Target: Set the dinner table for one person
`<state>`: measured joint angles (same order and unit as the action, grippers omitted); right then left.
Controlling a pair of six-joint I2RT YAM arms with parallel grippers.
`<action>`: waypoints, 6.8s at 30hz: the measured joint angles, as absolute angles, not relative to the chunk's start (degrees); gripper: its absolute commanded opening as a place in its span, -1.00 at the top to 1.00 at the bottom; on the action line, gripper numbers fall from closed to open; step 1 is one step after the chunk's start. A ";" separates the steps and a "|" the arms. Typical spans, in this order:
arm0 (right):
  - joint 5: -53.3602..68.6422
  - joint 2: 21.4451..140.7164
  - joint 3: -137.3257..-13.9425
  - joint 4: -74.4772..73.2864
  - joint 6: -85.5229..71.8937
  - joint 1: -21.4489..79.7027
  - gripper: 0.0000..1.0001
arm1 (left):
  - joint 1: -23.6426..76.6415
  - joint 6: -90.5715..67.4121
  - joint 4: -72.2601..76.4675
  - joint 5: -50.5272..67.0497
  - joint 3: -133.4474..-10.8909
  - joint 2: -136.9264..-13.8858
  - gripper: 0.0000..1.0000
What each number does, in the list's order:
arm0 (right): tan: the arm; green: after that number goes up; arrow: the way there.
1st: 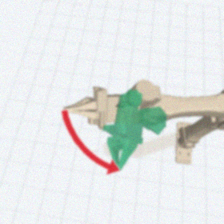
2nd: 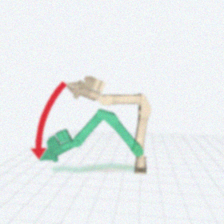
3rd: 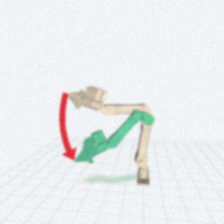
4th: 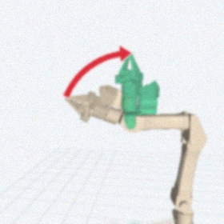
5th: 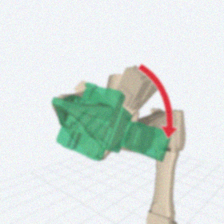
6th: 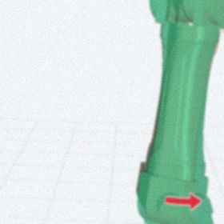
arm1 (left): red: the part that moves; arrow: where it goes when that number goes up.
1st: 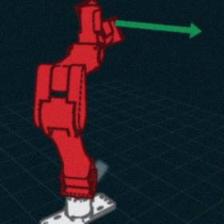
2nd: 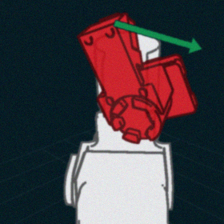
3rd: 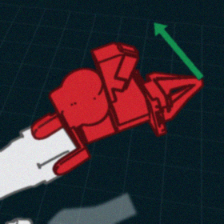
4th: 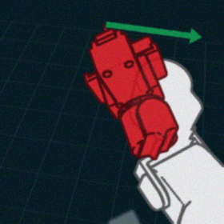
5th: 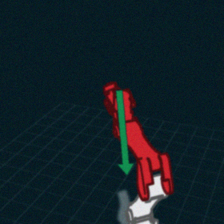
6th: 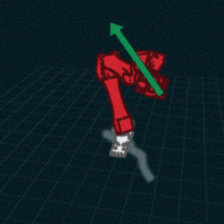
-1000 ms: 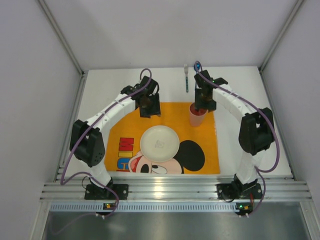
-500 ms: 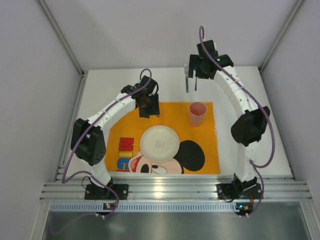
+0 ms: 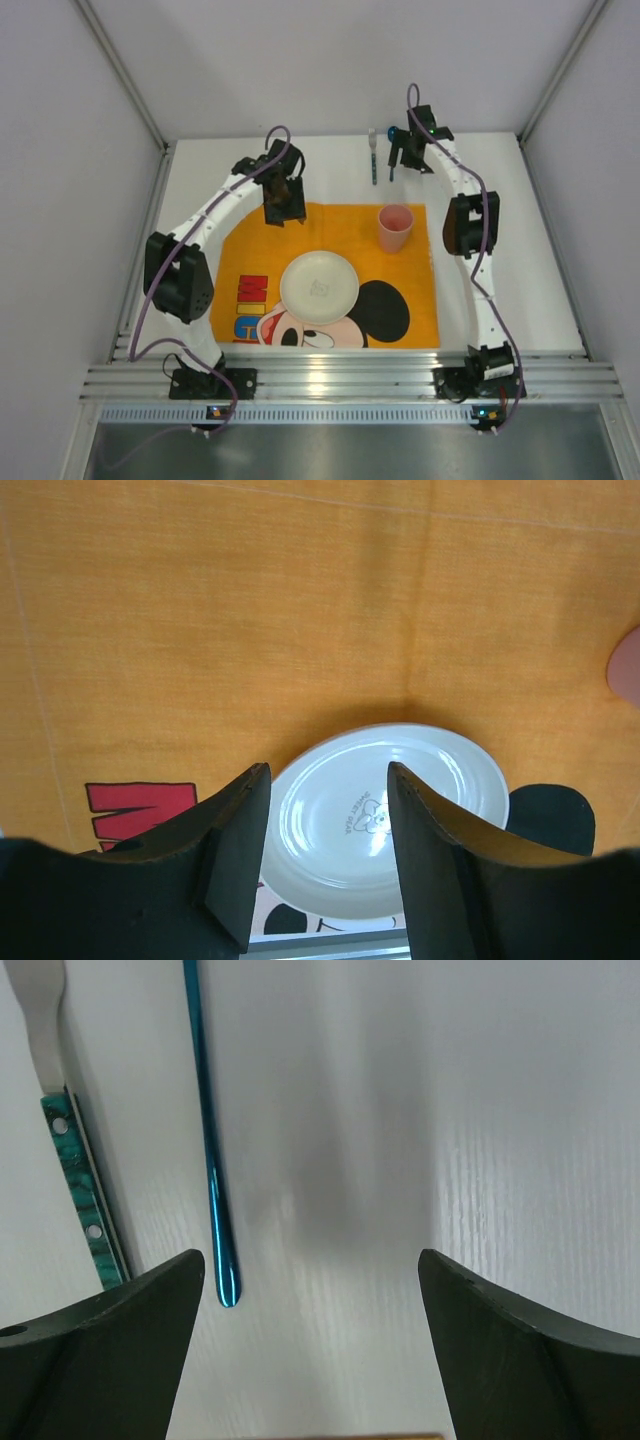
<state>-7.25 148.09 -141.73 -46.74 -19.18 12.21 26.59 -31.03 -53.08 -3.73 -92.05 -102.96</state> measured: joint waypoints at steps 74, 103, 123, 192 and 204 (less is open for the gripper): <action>-10.22 154.91 -147.92 -46.41 -23.09 11.20 0.76 | 6.61 -28.14 -56.55 -0.86 -93.43 -108.14 -0.04; -6.26 151.33 -143.83 -53.30 -19.11 13.13 1.00 | 6.46 -28.53 -56.53 4.56 -93.62 -108.16 0.00; -9.54 138.23 -122.32 -60.93 -14.74 15.97 0.39 | 9.67 -29.39 -55.13 7.07 -90.30 -107.28 0.01; -13.72 81.01 -91.24 -58.30 -22.83 20.67 1.00 | 19.38 -30.65 -51.00 1.65 -83.24 -98.10 0.00; -5.32 55.79 -58.59 -58.33 -47.16 31.70 1.00 | 19.59 -28.80 -42.59 3.20 -79.68 -98.50 0.03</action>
<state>-5.32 55.79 -58.59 -58.33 -47.16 31.70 19.59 -28.80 -42.59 3.20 -79.68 -98.50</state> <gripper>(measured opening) 0.013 0.492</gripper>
